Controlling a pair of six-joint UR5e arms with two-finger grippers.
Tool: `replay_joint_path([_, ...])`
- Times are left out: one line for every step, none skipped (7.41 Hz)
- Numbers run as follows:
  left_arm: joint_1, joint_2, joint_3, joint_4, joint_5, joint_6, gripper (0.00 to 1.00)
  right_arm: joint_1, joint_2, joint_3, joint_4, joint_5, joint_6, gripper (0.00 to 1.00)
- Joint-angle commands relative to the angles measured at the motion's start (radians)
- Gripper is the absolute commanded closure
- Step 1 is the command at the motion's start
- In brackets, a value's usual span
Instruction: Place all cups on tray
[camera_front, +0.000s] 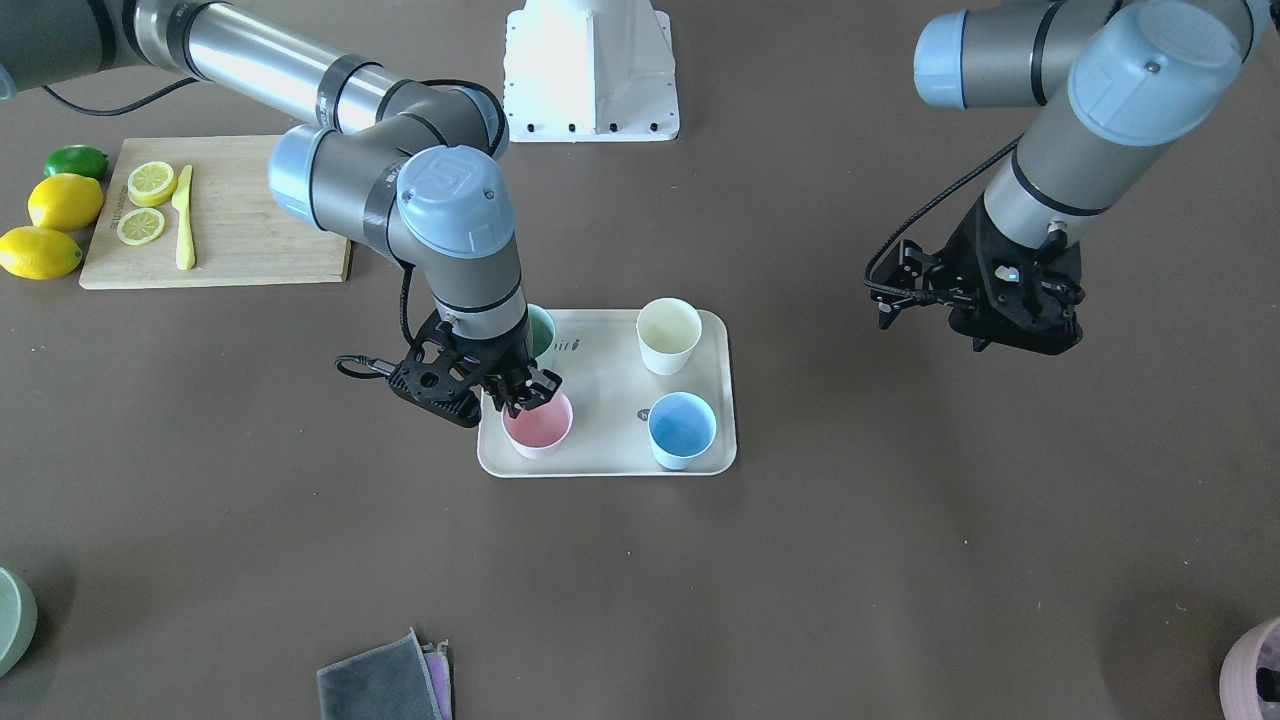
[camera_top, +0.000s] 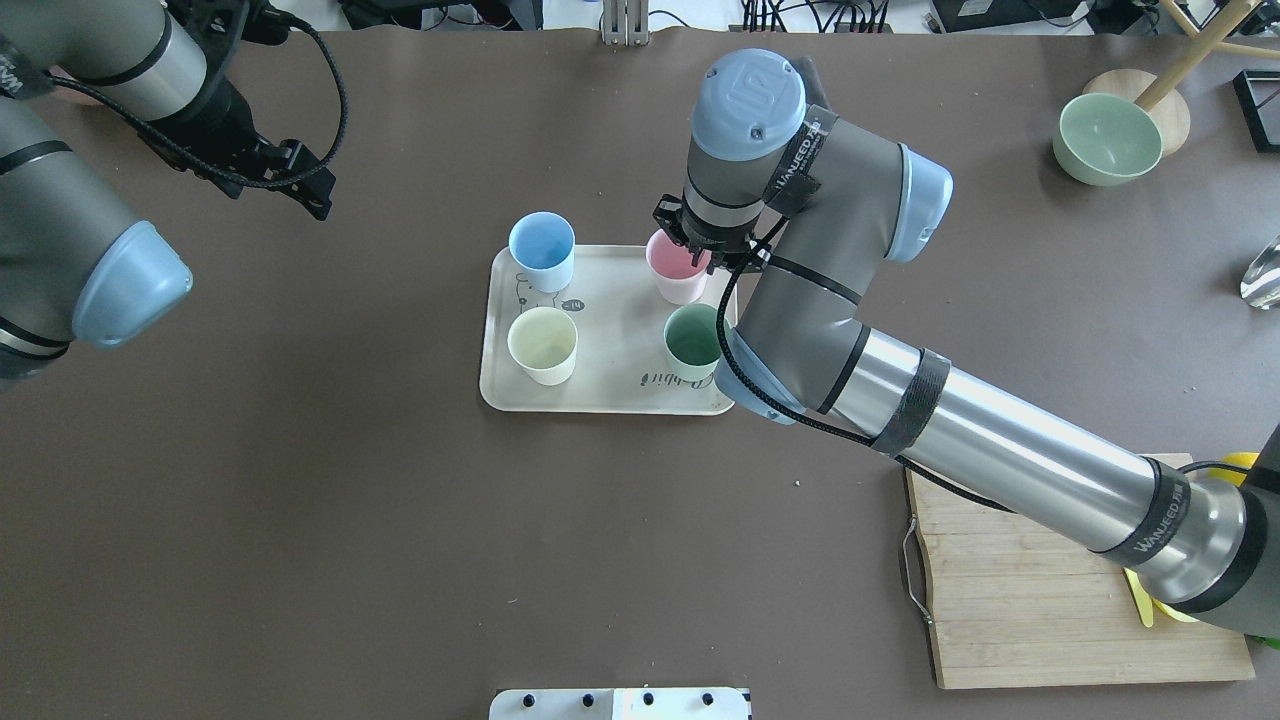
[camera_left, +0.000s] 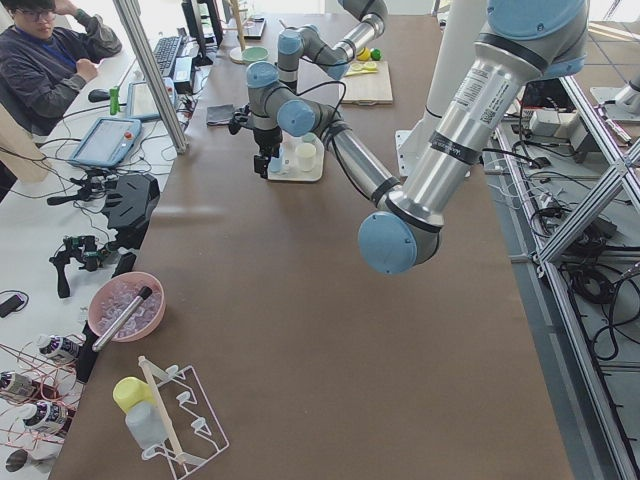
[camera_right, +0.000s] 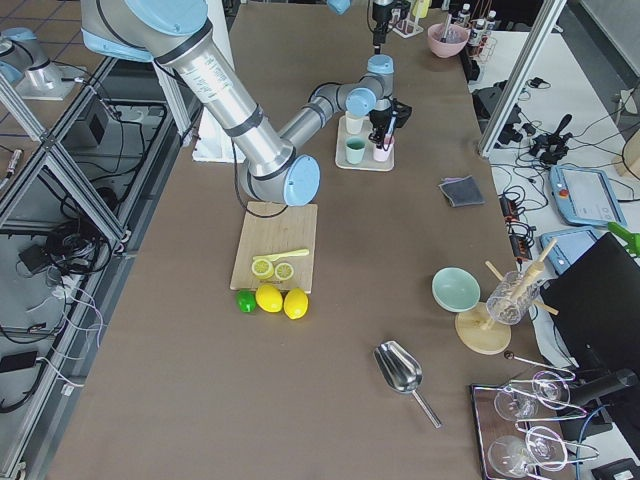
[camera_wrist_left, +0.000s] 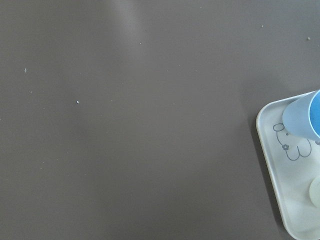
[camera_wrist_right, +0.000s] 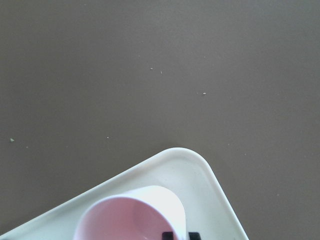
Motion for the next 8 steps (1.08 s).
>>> replay_joint_path([0.001, 0.01, -0.002, -0.006, 0.0, -0.001, 0.02, -0.002, 0.001, 0.008, -0.002, -0.062, -0.016, 0.0])
replay_joint_path([-0.001, 0.01, 0.0, -0.006, 0.0, 0.001, 0.02, 0.032, -0.002, 0.017, -0.008, -0.004, -0.052, 0.0])
replay_joint_path([-0.008, 0.008, 0.0, -0.003, 0.005, 0.008, 0.02, 0.091, -0.024, 0.046, -0.015, 0.08, -0.11, 0.0])
replay_joint_path([-0.028, 0.011, -0.005, 0.005, 0.005, 0.016, 0.02, 0.147, -0.071, 0.093, -0.043, 0.14, -0.201, 0.0])
replay_joint_path([-0.068, 0.051, -0.015, 0.005, 0.003, 0.036, 0.02, 0.219, -0.147, 0.171, -0.1, 0.186, -0.352, 0.0])
replay_joint_path([-0.111, 0.087, -0.017, 0.013, 0.002, 0.159, 0.02, 0.301, -0.232, 0.221, -0.123, 0.228, -0.525, 0.0])
replay_joint_path([-0.177, 0.141, -0.014, 0.017, 0.0, 0.292, 0.02, 0.386, -0.313, 0.242, -0.123, 0.271, -0.694, 0.0])
replay_joint_path([-0.249, 0.201, -0.014, 0.027, -0.004, 0.418, 0.02, 0.464, -0.404, 0.264, -0.123, 0.288, -0.872, 0.0])
